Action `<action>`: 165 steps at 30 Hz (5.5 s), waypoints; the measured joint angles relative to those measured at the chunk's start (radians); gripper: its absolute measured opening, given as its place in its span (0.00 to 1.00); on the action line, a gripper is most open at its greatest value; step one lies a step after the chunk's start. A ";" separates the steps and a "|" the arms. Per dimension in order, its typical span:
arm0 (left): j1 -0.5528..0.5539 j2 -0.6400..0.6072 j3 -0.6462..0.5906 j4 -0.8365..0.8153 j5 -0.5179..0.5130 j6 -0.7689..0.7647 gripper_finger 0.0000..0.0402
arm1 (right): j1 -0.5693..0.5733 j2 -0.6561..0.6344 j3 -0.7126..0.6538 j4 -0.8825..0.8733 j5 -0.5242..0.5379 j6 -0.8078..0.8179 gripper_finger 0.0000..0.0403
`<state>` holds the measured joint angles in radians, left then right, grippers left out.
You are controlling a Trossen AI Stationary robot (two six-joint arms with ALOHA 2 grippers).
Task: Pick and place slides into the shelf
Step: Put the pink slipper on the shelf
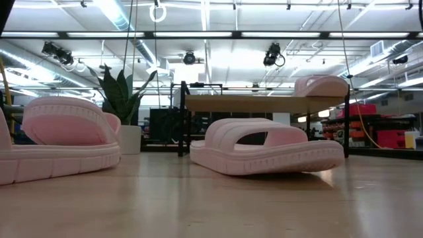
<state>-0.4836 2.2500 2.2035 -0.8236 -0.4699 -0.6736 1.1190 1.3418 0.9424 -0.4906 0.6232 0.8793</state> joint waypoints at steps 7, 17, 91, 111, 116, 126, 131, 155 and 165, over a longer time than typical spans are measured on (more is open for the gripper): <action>-0.029 -0.058 0.113 -0.383 -0.251 -0.093 0.42 | -0.115 0.167 0.000 0.015 -0.035 -0.266 0.44; -0.043 -0.156 0.109 -0.746 -0.351 -0.325 0.38 | -0.310 0.279 0.013 0.133 -0.003 -0.652 0.67; -0.040 -0.176 0.109 -0.732 -0.480 -0.310 0.26 | -0.445 0.294 0.438 -0.489 0.104 -0.638 0.09; -0.034 -0.189 0.108 -0.747 -0.480 -0.337 0.26 | -0.697 0.134 0.652 -0.998 0.417 -0.644 0.09; -0.018 -0.228 0.108 -0.748 -0.487 -0.334 0.25 | -0.846 0.068 0.652 -0.959 0.355 -0.810 0.09; 0.049 -0.388 0.108 -0.746 -0.544 -0.145 0.22 | -1.171 -0.006 0.651 -0.743 0.012 -1.186 0.09; 0.096 -0.462 0.109 -0.746 -0.581 -0.070 0.20 | -1.309 0.004 0.651 -0.729 -0.102 -1.247 0.09; 0.213 -0.498 0.109 -0.744 -0.565 0.059 0.17 | -1.483 0.052 0.651 -0.660 -0.294 -1.236 0.09; 0.213 -0.498 0.109 -0.744 -0.565 0.060 0.18 | -1.483 0.070 0.651 -0.682 -0.315 -1.229 0.09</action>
<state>-0.2710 1.7522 2.3123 -1.5673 -1.0347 -0.6132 -0.3645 1.4120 1.5932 -1.1729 0.3080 -0.3502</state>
